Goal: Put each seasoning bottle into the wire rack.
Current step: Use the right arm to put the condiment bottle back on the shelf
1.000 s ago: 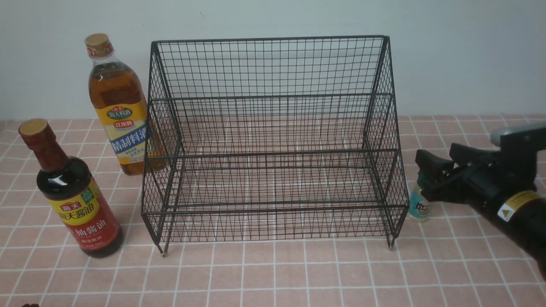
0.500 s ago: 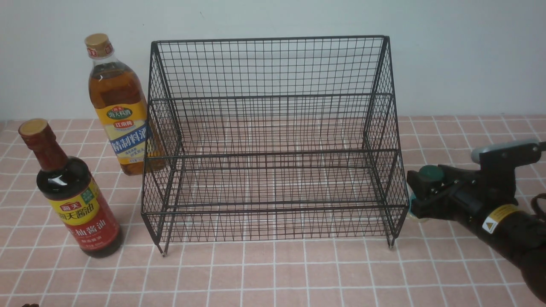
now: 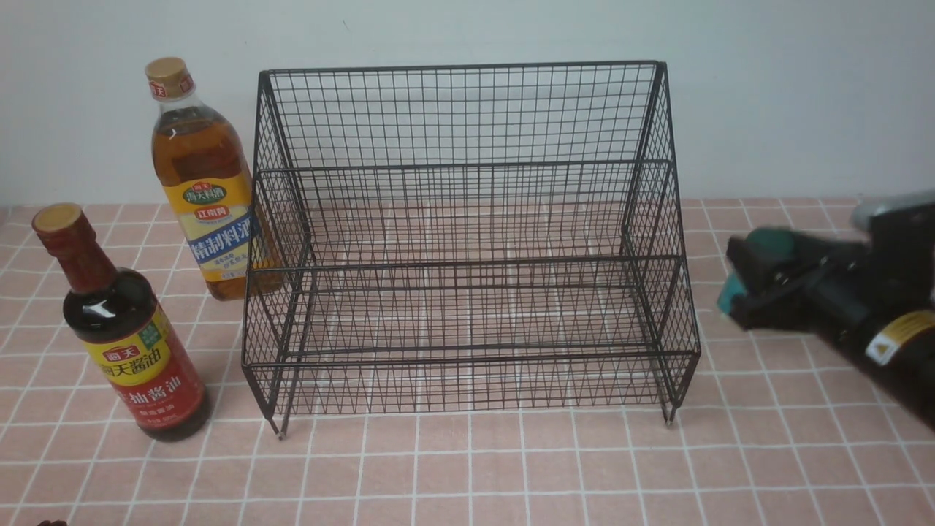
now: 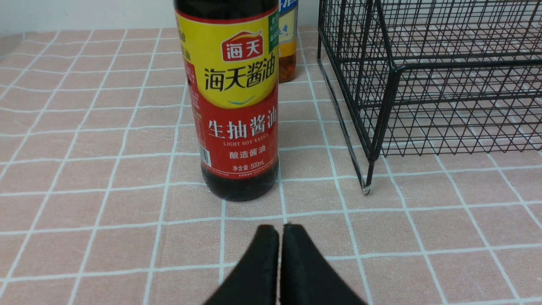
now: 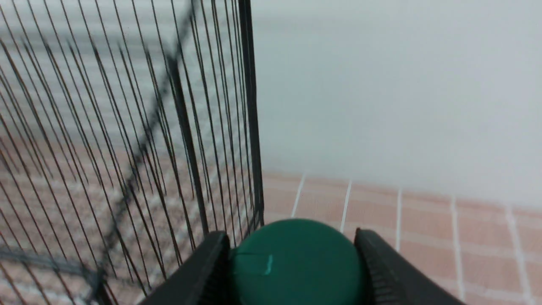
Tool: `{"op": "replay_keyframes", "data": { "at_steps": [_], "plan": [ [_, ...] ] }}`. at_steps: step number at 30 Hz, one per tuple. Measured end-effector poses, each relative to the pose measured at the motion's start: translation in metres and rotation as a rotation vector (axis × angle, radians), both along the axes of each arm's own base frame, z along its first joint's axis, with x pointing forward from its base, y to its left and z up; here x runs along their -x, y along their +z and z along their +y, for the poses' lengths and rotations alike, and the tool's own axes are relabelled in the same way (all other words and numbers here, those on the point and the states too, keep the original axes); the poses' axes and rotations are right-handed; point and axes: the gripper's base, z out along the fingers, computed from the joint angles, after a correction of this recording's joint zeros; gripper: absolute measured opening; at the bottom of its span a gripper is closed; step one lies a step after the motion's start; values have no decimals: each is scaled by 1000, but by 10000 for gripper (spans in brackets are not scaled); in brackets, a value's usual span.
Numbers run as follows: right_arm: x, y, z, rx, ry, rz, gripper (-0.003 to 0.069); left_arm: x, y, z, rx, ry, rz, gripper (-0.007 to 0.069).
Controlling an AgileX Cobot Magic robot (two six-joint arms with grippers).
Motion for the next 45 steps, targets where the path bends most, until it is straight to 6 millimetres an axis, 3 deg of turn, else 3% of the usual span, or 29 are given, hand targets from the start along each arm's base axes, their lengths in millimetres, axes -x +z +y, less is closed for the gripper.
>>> {"op": "replay_keyframes", "data": {
  "at_steps": [4, 10, 16, 21, 26, 30, 32, 36, 45],
  "plan": [
    [23, 41, -5, 14, -20, -48, 340, 0, 0, 0, 0, 0, 0, -7],
    [65, 88, -11, -36, -37, -112, 340, 0, 0, 0, 0, 0, 0, -7],
    [87, 106, 8, -96, 77, -181, 340, 0, 0, 0, 0, 0, 0, -7],
    [86, 95, 39, -109, 217, -144, 340, 0, 0, 0, 0, 0, 0, -7],
    [66, 69, 66, -124, 304, -116, 340, 0, 0, 0, 0, 0, 0, -7],
    [53, 52, 74, -137, 313, -99, 340, 0, 0, 0, 0, 0, 0, -7],
    [36, 36, 82, -138, 305, -56, 340, 0, 0, 0, 0, 0, 0, -7],
    [22, 24, 89, -110, 304, -34, 340, 0, 0, 0, 0, 0, 0, -7],
    [9, -4, 93, 11, 293, 27, 340, 0, 0, 0, 0, 0, 0, -7]
  ]
}}
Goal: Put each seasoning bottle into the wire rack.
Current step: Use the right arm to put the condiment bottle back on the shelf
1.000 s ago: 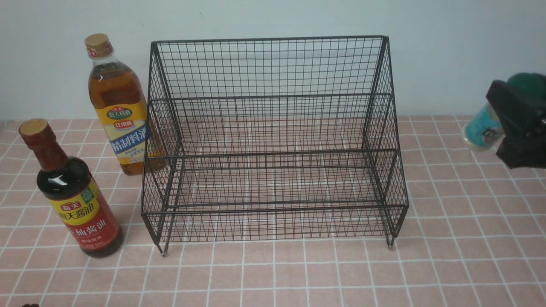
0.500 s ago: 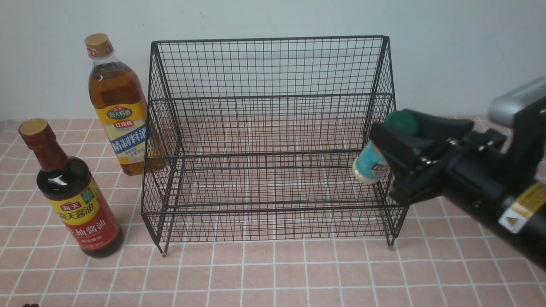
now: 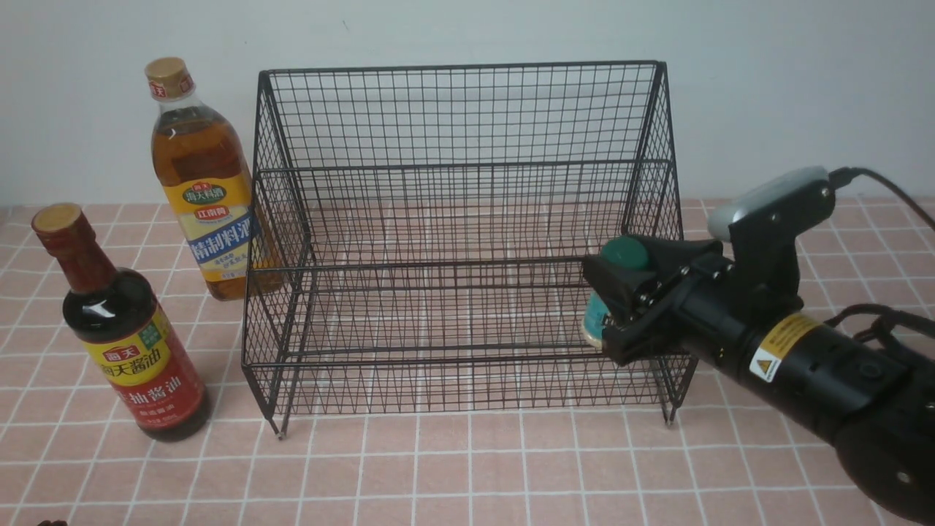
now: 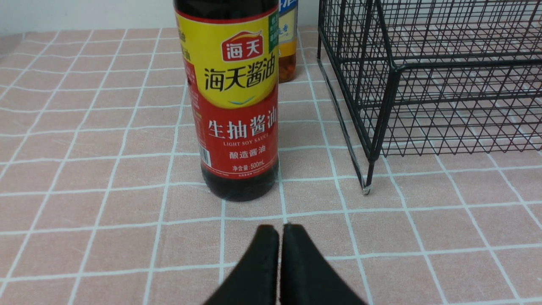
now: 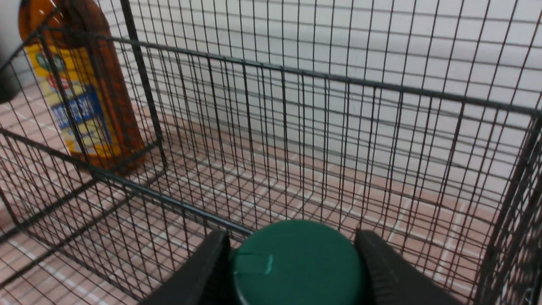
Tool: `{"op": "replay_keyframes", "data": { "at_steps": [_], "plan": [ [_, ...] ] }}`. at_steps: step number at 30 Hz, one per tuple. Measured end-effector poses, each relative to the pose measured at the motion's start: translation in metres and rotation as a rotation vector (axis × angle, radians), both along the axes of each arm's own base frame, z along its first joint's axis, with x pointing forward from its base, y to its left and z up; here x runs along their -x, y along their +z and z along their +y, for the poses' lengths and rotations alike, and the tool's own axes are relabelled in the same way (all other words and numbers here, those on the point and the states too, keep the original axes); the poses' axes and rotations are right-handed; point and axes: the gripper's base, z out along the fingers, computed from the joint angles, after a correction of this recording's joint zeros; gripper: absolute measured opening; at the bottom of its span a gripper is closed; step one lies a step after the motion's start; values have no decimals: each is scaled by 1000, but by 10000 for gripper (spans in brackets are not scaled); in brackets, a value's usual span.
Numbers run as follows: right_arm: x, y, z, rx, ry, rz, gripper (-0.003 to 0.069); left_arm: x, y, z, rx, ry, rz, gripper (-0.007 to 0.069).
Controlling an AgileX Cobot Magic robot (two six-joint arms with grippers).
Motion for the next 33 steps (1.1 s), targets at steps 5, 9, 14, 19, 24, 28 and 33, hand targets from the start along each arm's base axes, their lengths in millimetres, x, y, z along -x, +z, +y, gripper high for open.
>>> {"op": "replay_keyframes", "data": {
  "at_steps": [5, 9, 14, 19, 24, 28, 33],
  "plan": [
    [-3, -7, -1, 18, -19, 18, 340, 0, 0, 0, 0, 0, 0, -7],
    [-4, -11, 0, 25, -19, 27, 340, 0, 0, 0, 0, 0, 0, -7],
    [-5, -17, 1, 33, -18, 44, 340, 0, 0, 0, 0, 0, 0, -7],
    [-6, -23, 1, 41, -23, 65, 344, 0, 0, 0, 0, 0, 0, -7],
    [-6, -22, 1, 40, -23, 63, 402, 0, 0, 0, 0, 0, 0, -7],
    [-4, -16, 0, 38, -24, 56, 439, 0, 0, 0, 0, 0, 0, -7],
    [2, 5, -4, 28, -29, 29, 446, 0, 0, 0, 0, 0, 0, -7]
  ]
}}
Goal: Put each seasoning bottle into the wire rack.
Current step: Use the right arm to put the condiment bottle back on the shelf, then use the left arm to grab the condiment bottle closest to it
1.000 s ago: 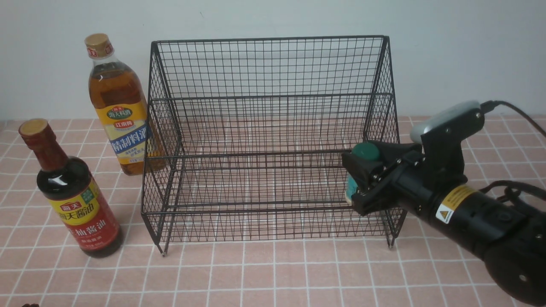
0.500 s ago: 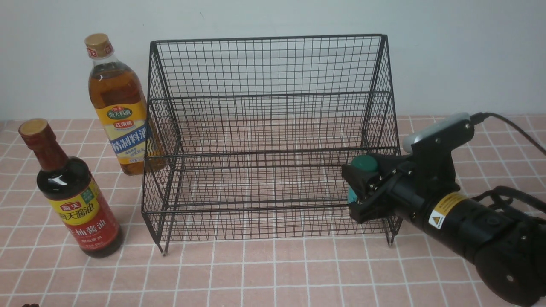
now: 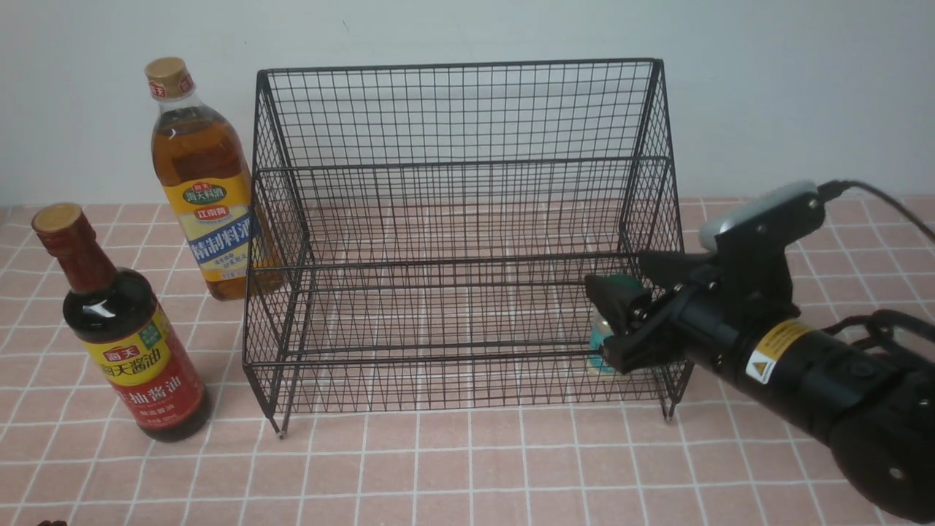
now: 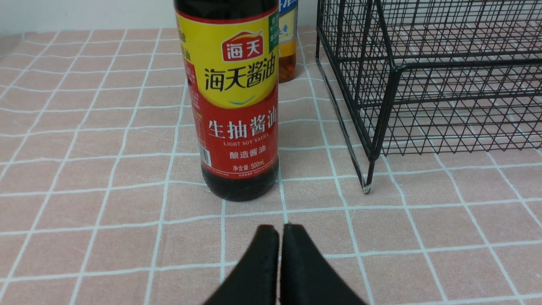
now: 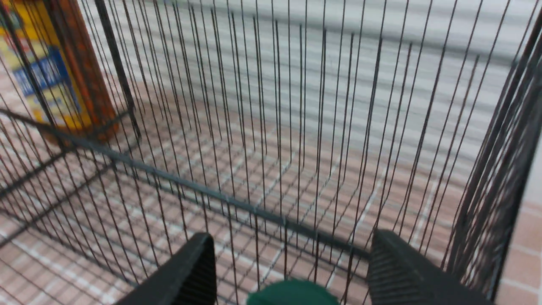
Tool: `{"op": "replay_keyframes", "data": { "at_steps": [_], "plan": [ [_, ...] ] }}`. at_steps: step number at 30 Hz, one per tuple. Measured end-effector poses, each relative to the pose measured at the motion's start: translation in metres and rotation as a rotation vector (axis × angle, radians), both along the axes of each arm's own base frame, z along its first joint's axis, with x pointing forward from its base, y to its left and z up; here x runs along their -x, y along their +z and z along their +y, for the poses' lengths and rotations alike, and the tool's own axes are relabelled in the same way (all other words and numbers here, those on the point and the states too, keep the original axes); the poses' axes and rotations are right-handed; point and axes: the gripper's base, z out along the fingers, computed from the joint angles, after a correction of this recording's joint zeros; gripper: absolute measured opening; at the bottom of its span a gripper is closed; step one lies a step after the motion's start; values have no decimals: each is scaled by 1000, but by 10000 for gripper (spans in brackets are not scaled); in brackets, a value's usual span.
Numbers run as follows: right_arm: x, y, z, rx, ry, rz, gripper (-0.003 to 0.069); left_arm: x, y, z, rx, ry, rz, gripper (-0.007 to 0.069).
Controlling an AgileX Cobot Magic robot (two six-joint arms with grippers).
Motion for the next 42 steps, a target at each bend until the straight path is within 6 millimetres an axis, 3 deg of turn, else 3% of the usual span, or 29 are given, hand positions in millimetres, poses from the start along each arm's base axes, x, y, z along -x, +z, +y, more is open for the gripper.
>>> {"op": "replay_keyframes", "data": {
  "at_steps": [6, 10, 13, 15, 16, 17, 18, 19, 28, 33, 42],
  "plan": [
    [21, 42, -12, -7, -12, -35, 442, 0, 0, 0, 0, 0, 0, -7],
    [42, 70, -24, 5, -22, -45, 399, 0, 0, 0, 0, 0, 0, -7],
    [75, 99, -42, 12, -38, -52, 273, 0, 0, 0, 0, 0, 0, -7],
    [87, 107, -49, 12, -45, -48, 212, 0, 0, 0, 0, 0, 0, -7],
    [104, 115, -58, 8, -56, -38, 121, 0, 0, 0, 0, 0, 0, -7],
    [106, 115, -59, 13, -58, -27, 109, 0, 0, 0, 0, 0, 0, -7],
    [123, 123, -68, -4, -67, -29, 41, 0, 0, 0, 0, 0, 0, -7],
    [133, 126, -74, -10, -75, -21, 18, 0, 0, 0, 0, 0, 0, -7],
    [198, 141, -110, -154, -128, -48, -12, 0, 0, 0, 0, 0, 0, -7],
    [211, 146, -117, -208, -129, -106, -12, 0, 0, 0, 0, 0, 0, -7],
    [213, 149, -118, -213, -129, -134, -12, 0, 0, 0, 0, 0, 0, -7]
  ]
}}
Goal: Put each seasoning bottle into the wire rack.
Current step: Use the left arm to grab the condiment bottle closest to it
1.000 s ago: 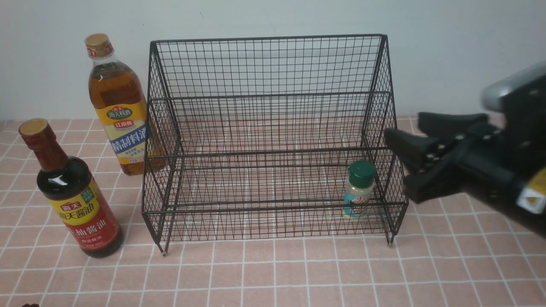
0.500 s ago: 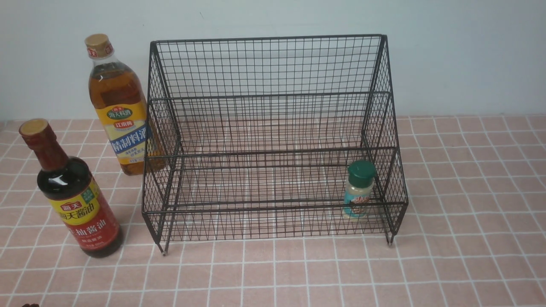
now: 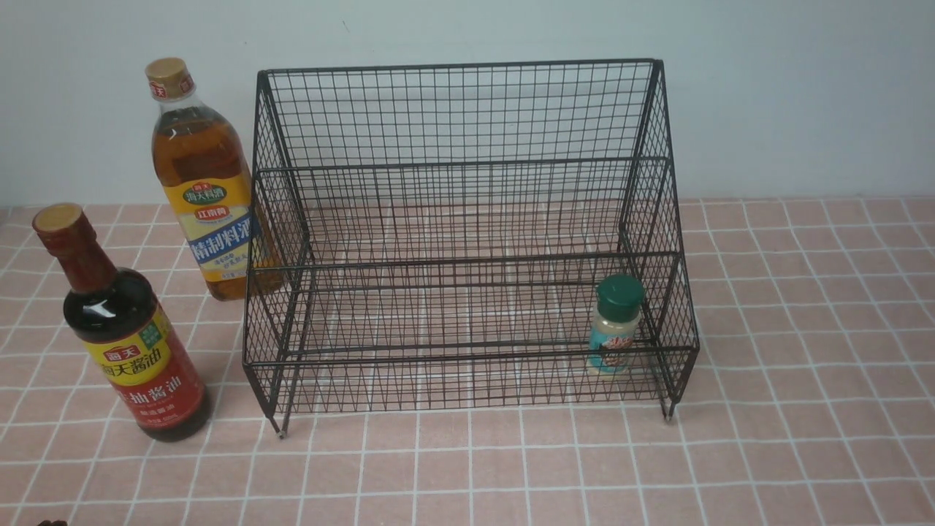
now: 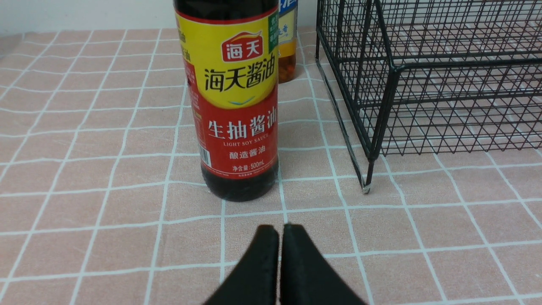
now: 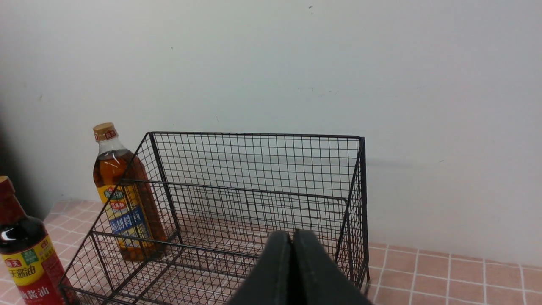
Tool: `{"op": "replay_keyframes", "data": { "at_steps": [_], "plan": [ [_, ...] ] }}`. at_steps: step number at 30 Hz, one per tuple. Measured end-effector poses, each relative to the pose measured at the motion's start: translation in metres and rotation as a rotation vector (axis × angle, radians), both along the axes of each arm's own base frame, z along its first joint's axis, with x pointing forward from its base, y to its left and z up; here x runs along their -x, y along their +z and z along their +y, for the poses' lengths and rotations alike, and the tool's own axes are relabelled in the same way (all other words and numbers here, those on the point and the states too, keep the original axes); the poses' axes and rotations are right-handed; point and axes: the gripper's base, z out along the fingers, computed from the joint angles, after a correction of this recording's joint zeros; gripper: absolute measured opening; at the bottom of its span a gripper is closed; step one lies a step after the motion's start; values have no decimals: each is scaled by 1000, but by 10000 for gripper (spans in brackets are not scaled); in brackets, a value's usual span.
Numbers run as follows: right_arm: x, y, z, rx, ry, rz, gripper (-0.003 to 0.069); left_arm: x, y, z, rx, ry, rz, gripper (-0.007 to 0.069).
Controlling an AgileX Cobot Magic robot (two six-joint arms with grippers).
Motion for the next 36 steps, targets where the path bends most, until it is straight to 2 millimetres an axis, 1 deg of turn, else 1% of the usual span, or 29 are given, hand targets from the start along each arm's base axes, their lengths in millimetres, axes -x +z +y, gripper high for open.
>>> {"op": "replay_keyframes", "data": {
  "at_steps": [5, 15, 20, 23, 25, 28, 29, 30, 33, 34, 35, 36],
  "plan": [
    [0, 3, 0, -3, 4, -31, -12, 0, 0, 0, 0, 0, 0, -7],
    [2, 6, 3, 105, 33, -121, -12, 0, 0, 0, 0, 0, 0, -7],
    [3, 6, 3, 120, 37, -128, -12, 0, 0, 0, 0, 0, 0, -7],
    [4, 2, 0, 127, 0, -133, -12, 0, 0, 0, 0, 0, 0, -7],
    [6, -6, -4, 132, -62, -132, -12, 0, 0, 0, 0, 0, 0, -7],
    [3, -30, -9, 158, -155, -96, -12, 0, 0, 0, 0, 0, 0, -7],
    [2, -48, -12, 181, -210, -70, -12, 0, 0, 0, 0, 0, 0, -7],
    [1, -59, -14, 193, -248, -52, -12, 0, 0, 0, 0, 0, 0, -7],
    [0, -110, -20, 233, -345, 34, -12, 0, 0, 0, 0, 0, 0, -7],
    [1, -110, -20, 232, -351, 29, -12, 0, 0, 0, 0, 0, 0, -7],
    [1, -136, -22, 241, -379, 74, -12, 0, 0, 0, 0, 0, 0, -7],
    [1, -145, -22, 241, -391, 85, -12, 0, 0, 0, 0, 0, 0, -7]
  ]
}}
